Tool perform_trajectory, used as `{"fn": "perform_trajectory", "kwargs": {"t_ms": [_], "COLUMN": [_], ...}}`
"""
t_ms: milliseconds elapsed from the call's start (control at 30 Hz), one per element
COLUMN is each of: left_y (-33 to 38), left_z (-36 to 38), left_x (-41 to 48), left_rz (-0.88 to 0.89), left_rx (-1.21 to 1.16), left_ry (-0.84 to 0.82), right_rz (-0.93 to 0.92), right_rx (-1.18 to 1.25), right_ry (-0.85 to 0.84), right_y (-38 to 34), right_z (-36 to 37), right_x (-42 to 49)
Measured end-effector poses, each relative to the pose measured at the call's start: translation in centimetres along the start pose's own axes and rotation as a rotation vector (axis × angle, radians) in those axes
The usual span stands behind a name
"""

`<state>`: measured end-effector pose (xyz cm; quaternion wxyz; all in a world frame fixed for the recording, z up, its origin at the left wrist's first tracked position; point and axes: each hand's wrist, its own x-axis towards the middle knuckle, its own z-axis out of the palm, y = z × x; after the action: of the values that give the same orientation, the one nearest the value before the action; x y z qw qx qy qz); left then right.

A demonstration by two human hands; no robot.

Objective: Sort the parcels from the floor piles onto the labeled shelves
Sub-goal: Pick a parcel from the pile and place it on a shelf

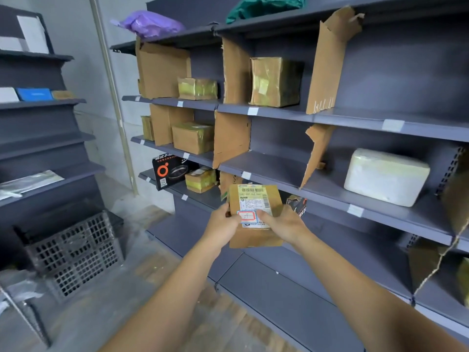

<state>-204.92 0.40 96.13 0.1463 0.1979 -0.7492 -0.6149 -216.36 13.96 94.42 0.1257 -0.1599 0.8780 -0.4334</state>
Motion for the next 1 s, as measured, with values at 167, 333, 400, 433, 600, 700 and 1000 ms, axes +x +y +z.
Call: {"fn": "perform_trajectory", "kwargs": {"t_ms": [167,333,400,433,600,700,1000], "left_y": [-0.4,-0.5,-0.5,-0.5,0.1,0.3,-0.4], "left_z": [0.2,1.0,1.5,1.7,2.5,2.8,3.2], "left_x": [7.3,14.7,17.1,18.2,22.5,24.8,34.5], "left_rz": [-0.035,-0.062,-0.066,-0.061,0.015,0.086,0.127], "left_rx": [0.064,0.100,0.108,0.106,0.123,0.176,0.206], "left_ry": [-0.045,-0.064,-0.076,-0.084,-0.120,-0.204,-0.236], "right_rz": [0.057,0.077,0.081,0.074,0.100,0.188,0.130], "right_rx": [0.013,0.015,-0.009,-0.016,-0.015,-0.032,0.027], "right_ry": [-0.027,-0.022,-0.028,-0.031,0.081,0.180,0.278], "right_y": [-0.1,0.1,-0.1,-0.3,0.1,-0.1,-1.0], "right_z": [0.3,0.2,-0.2,-0.4,-0.9,-1.5,-2.1], "right_x": [6.5,13.2,15.2,16.1,20.6,22.3,27.7]}}
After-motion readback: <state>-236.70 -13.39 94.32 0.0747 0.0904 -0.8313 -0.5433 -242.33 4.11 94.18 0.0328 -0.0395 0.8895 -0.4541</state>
